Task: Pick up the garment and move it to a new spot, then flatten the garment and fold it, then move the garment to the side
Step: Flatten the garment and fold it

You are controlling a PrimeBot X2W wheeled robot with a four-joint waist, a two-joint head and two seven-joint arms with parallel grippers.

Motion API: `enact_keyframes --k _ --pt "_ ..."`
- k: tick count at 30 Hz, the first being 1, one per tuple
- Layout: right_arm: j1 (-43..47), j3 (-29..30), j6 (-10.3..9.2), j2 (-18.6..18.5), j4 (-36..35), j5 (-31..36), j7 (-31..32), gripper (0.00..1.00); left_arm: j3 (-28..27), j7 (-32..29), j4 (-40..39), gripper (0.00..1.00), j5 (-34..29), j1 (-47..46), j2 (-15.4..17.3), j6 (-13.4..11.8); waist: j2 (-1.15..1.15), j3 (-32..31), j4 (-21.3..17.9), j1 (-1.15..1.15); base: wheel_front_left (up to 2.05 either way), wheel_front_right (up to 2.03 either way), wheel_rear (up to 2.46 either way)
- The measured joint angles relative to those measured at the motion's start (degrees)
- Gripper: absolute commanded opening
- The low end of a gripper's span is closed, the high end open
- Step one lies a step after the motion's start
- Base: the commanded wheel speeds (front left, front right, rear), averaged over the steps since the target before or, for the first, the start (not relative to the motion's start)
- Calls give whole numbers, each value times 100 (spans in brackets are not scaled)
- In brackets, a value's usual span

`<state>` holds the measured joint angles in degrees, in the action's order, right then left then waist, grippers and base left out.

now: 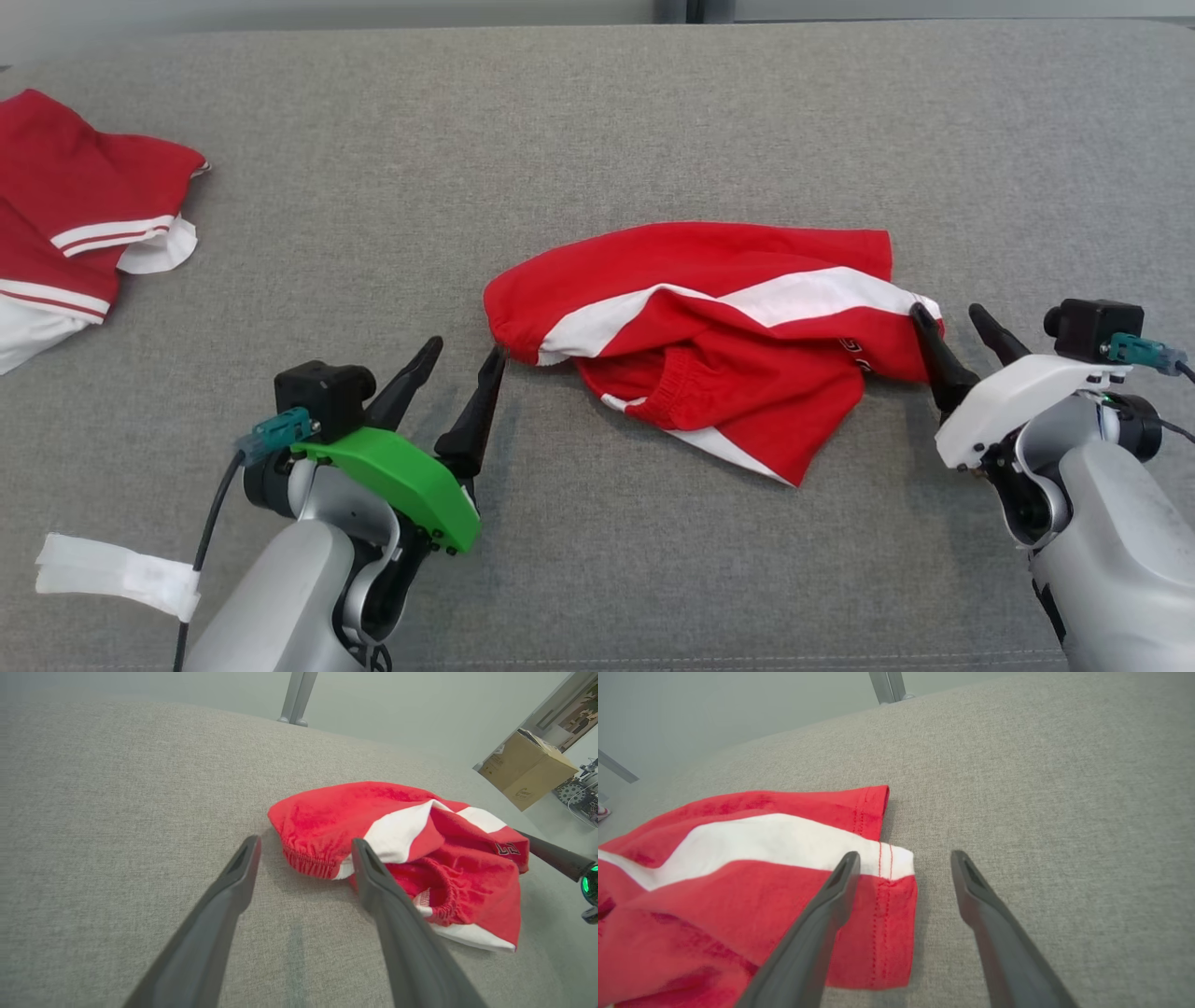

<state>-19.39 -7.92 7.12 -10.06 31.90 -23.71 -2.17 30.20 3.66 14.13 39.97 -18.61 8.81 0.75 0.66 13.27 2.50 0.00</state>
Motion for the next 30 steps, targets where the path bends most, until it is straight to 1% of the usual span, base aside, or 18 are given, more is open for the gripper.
enact_keyframes --k 4,5,6,7,8,9,12,13,14,17,19,20,21,22,25,26,28,30 --pt "-169 -55 0 -15 124 -104 31 100 -32 52 -18 100 -1 64 59 -41 0 80 64 0 0 0 0" --pt "-197 -65 0 -16 159 -137 67 92 -33 52 -21 100 0 103 81 -52 0 90 71 0 0 0 0" --pt "-222 -87 0 -26 200 -163 79 88 -33 52 -22 100 0 135 98 -53 0 98 76 0 0 0 0" --pt "-244 -112 0 -43 227 -171 81 88 -33 52 -24 100 0 155 107 -53 0 103 78 0 0 0 0" --pt "-257 -138 0 -60 250 -188 98 80 -32 52 -33 100 0 169 108 -54 0 106 78 0 0 0 0" --pt "-261 -166 0 -73 280 -214 100 81 -31 52 -47 100 0 180 108 -63 0 107 76 0 0 0 0" --pt "-276 -244 0 -79 350 -316 130 79 -30 51 -91 100 0 196 108 -86 0 109 68 0 0 0 0" --pt "-283 -268 0 -80 368 -342 130 71 -30 51 -111 100 0 197 108 -86 0 108 63 0 0 0 0" --pt "-293 -294 0 -81 387 -368 131 69 -30 51 -131 100 0 197 109 -86 0 108 58 0 0 0 0" --pt "-355 -363 0 -89 445 -442 132 55 -31 51 -165 100 -1 199 111 -93 0 103 41 0 0 0 0" --pt "-375 -394 0 -105 478 -479 157 49 -33 51 -172 100 -1 202 112 -102 0 97 31 0 0 0 0" --pt "-375 -414 0 -113 506 -512 181 49 -33 51 -176 100 0 204 112 -102 0 94 25 0 0 0 0" --pt "-374 -433 0 -119 531 -534 186 56 -33 51 -182 100 0 207 113 -103 0 91 20 0 0 0 0" --pt "-375 -458 0 -125 548 -560 194 58 -33 51 -190 100 -1 210 113 -103 0 88 16 0 0 0 0" --pt "-375 -552 0 -136 588 -657 223 44 -33 51 -202 100 -1 218 114 -103 0 80 5 0 0 0 0" --pt "-375 -578 0 -140 604 -686 232 43 -33 51 -204 100 -1 219 114 -104 0 77 2 0 0 0 0" --pt "-378 -620 0 -159 622 -727 232 45 -33 51 -214 100 -1 221 114 -151 0 74 -1 0 0 0 0" --pt "-383 -643 0 -179 635 -740 232 44 -33 51 -218 100 0 221 115 -156 0 72 -1 0 0 0 0"
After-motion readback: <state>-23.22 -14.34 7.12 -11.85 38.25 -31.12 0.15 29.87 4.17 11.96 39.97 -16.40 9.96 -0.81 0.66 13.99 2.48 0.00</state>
